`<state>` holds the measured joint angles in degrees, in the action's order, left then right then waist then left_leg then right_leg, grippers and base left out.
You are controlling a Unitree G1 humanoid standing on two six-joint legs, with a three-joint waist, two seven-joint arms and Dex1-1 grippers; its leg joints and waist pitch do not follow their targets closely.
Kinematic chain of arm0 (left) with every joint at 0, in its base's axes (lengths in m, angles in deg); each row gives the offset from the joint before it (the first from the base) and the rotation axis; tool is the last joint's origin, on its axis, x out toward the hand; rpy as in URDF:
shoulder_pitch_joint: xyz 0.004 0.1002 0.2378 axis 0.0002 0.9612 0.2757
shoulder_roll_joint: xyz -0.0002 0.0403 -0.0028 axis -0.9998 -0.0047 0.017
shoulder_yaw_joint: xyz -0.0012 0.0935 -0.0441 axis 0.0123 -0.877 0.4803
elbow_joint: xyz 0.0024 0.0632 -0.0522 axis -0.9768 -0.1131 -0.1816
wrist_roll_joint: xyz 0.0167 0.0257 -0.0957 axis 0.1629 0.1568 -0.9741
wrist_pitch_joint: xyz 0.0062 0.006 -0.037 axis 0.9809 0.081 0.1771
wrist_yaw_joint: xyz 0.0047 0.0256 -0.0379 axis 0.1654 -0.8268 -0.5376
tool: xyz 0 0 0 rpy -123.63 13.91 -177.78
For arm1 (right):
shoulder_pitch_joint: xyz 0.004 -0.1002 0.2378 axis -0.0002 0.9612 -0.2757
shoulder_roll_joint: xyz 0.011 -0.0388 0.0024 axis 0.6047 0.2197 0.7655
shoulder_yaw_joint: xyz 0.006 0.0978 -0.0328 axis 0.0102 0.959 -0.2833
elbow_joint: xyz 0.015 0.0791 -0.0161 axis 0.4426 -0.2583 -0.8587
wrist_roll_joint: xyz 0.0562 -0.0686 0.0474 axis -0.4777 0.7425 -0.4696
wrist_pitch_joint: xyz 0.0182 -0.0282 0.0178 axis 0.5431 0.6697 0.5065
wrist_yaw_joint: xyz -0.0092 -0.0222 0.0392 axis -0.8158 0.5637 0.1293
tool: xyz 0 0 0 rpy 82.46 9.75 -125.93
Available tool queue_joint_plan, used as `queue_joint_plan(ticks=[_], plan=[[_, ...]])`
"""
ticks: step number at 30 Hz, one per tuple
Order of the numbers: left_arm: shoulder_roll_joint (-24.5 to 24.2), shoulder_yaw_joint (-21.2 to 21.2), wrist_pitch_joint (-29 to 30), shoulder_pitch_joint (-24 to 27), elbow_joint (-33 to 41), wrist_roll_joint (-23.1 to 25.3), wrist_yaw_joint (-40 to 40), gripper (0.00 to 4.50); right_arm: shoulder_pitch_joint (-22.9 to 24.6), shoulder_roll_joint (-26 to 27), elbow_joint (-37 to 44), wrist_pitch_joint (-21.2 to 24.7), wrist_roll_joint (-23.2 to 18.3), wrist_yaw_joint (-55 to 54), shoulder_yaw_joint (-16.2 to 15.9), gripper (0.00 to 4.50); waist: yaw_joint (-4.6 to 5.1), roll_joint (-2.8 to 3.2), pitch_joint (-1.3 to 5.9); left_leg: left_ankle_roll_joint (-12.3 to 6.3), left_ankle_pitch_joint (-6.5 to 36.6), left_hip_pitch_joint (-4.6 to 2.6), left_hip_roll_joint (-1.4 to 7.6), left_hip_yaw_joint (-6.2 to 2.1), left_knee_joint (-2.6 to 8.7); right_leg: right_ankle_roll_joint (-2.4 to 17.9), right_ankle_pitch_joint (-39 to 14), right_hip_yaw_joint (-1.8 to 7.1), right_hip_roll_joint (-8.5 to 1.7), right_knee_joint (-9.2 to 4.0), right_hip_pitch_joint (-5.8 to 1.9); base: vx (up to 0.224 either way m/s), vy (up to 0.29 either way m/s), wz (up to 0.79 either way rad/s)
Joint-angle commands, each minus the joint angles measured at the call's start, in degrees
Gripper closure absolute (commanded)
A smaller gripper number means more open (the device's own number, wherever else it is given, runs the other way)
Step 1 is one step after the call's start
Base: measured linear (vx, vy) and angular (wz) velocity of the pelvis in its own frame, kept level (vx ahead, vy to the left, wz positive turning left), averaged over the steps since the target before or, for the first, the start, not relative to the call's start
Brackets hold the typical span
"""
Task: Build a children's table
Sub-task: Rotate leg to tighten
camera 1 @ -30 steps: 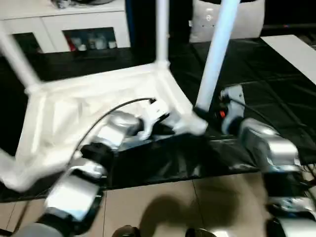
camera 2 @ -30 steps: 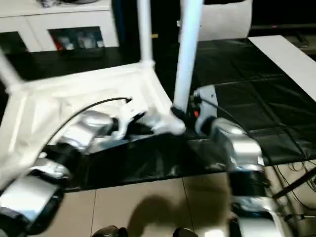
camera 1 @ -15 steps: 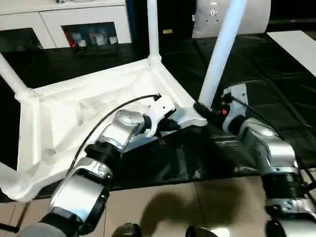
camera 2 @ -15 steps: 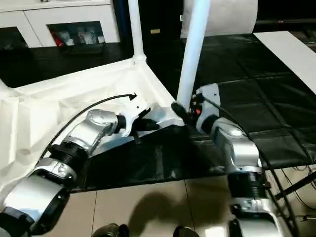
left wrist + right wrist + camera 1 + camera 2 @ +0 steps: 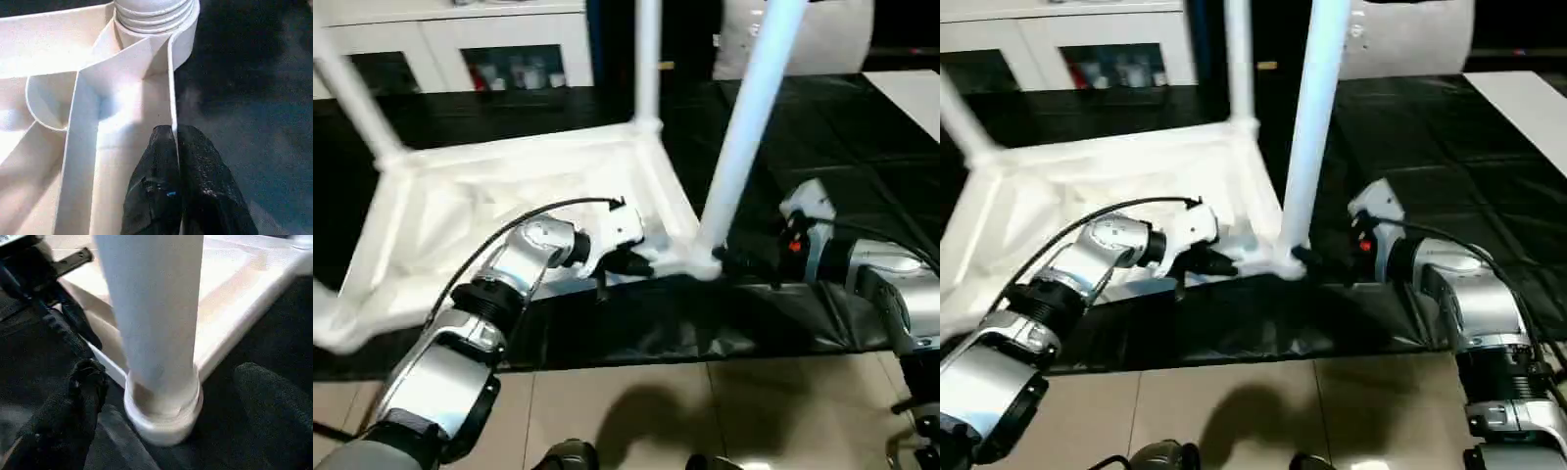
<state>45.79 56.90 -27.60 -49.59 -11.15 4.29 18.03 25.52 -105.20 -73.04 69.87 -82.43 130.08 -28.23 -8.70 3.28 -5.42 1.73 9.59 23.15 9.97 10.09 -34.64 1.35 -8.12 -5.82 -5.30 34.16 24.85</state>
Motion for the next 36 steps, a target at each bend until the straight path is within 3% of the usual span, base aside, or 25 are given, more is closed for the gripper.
queue_joint_plan(ticks=[1,9,16,27,33,36], plan=[[-0.42,-1.53,-2.76,-0.34,1.36,0.48,-3.33,4.5,0.45,-0.82,0.94,-1.41,-0.8,3.29,-1.04,0.07,-0.07,-1.24,5.99,-6.63,8.18,-1.33,3.17,-0.89,3.04,13.24,-12.96,2.74,-4.09,-3.64,-4.37,0.0,0.0,0.0],[-2.41,-2.47,-5.52,-0.08,1.59,-1.39,-12.99,4.5,2.05,-2.59,2.33,0.64,-3.88,12.54,-3.89,0.71,-1.13,-1.21,6.11,-6.09,8.19,-1.3,3.35,-0.98,3.03,12.56,-14.01,2.91,-4.29,-3.53,-4.24,0.0,0.0,0.0],[-2.32,-1.84,-5.72,-0.43,0.51,-1.53,-13.26,4.5,2.59,-2.7,2.16,1.29,-4.5,14.95,-4.83,1.27,-1.23,-1.45,5.94,-5.59,8.81,-1.19,3.18,-1.0,3.03,12.0,-15.88,2.83,-4.23,-3.68,-4.16,0.0,0.0,0.0],[-1.78,-0.41,-4.25,0.17,0.65,-2.56,-13.44,4.5,3.9,-0.62,4.38,2.54,-6.69,14.84,-4.92,2.14,-1.26,-1.37,5.76,-5.63,8.93,-1.21,3.18,-1.06,3.09,11.37,-17.12,2.81,-4.17,-3.88,-4.03,0.0,0.0,0.0],[0.35,2.03,5.38,-0.09,1.16,-2.6,-5.71,4.5,5.6,3.51,8.08,6.23,-6.39,5.65,-3.97,2.39,-0.87,-1.27,5.35,-4.57,10.0,-1.27,3.11,-1.23,3.36,10.9,-19.62,2.71,-4.12,-4.18,-3.91,0.0,0.0,0.0],[3.44,5.39,11.72,-1.14,0.73,-4.08,2.8,4.5,3.86,9.13,7.46,9.33,-3.35,-7.26,-2.11,2.43,-0.16,-1.21,4.88,-2.63,13.04,-1.61,2.79,-1.29,3.63,8.94,-26.03,2.52,-4.19,-5.09,-3.65,0.0,0.0,0.0]])
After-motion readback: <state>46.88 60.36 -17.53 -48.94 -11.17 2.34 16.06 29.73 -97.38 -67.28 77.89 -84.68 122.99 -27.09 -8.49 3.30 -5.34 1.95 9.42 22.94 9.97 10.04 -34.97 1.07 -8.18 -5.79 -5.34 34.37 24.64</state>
